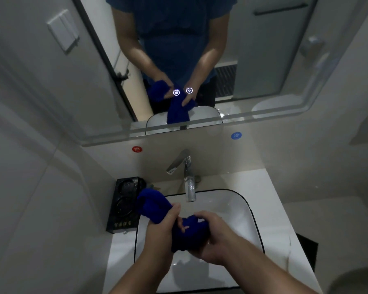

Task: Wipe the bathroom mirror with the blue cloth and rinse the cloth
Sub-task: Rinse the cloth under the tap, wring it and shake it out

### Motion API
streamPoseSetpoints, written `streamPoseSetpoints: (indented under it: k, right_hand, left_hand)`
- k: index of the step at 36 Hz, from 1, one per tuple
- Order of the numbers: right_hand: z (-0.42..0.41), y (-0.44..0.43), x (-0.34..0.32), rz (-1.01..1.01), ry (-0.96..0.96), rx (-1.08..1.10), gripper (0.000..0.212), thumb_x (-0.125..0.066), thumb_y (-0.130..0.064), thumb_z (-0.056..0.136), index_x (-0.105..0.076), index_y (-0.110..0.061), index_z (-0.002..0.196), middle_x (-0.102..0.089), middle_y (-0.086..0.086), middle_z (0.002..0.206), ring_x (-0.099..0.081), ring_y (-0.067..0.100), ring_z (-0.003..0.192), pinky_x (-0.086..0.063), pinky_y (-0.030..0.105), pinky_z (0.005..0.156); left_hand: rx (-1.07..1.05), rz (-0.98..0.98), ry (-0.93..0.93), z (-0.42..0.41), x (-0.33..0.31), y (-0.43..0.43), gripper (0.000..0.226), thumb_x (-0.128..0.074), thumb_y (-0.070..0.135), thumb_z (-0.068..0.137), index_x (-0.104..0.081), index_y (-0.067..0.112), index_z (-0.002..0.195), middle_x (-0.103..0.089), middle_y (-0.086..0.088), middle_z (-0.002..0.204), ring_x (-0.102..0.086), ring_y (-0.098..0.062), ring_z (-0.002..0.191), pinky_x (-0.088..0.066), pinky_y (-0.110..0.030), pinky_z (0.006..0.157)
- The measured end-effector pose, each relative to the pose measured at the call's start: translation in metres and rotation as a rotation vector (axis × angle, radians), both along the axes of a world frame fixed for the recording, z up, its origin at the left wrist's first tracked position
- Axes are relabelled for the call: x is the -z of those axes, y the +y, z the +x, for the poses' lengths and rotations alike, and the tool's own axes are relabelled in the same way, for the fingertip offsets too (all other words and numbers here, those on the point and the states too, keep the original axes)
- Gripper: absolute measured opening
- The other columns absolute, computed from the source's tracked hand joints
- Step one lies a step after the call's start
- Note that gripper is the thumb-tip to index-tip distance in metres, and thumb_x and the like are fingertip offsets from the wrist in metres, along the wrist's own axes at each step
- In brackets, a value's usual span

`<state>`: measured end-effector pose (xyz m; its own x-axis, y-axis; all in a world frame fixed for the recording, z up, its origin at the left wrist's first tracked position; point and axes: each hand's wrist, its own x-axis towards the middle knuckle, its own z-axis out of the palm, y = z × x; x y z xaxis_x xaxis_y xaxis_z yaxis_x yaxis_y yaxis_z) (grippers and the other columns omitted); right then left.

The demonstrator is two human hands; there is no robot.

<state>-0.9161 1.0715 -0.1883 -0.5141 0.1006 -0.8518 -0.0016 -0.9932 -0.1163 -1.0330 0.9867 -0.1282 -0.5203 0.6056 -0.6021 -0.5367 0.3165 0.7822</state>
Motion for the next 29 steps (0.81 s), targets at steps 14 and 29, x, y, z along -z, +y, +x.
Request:
streamPoseSetpoints:
  k: [14,29]
  right_hand:
    - [-0.007,-0.011,0.009,0.623,-0.113,-0.194,0.055,-0.067,-0.027,0.066,-0.069,-0.003,0.115,-0.078,0.016,0.108,-0.075,0.035,0.104,-0.061,0.048,0.096]
    - [-0.005,0.009,-0.008,0.887,-0.015,-0.688,0.032,-0.060,-0.017,0.062,-0.058,-0.010,0.093,-0.065,0.010,0.101,-0.063,0.027,0.098,-0.051,0.042,0.092]
  left_hand:
    - [0.410,-0.284,-0.197,-0.012,0.039,-0.011,0.051,-0.079,0.038,0.095,-0.064,0.008,0.133,-0.079,-0.016,0.121,-0.076,-0.037,0.114,-0.058,-0.052,0.106]
    - [0.226,-0.405,-0.315,0.000,0.062,-0.013,0.029,-0.070,0.014,0.097,-0.066,0.010,0.126,-0.073,-0.026,0.122,-0.069,-0.045,0.115,-0.063,-0.055,0.090]
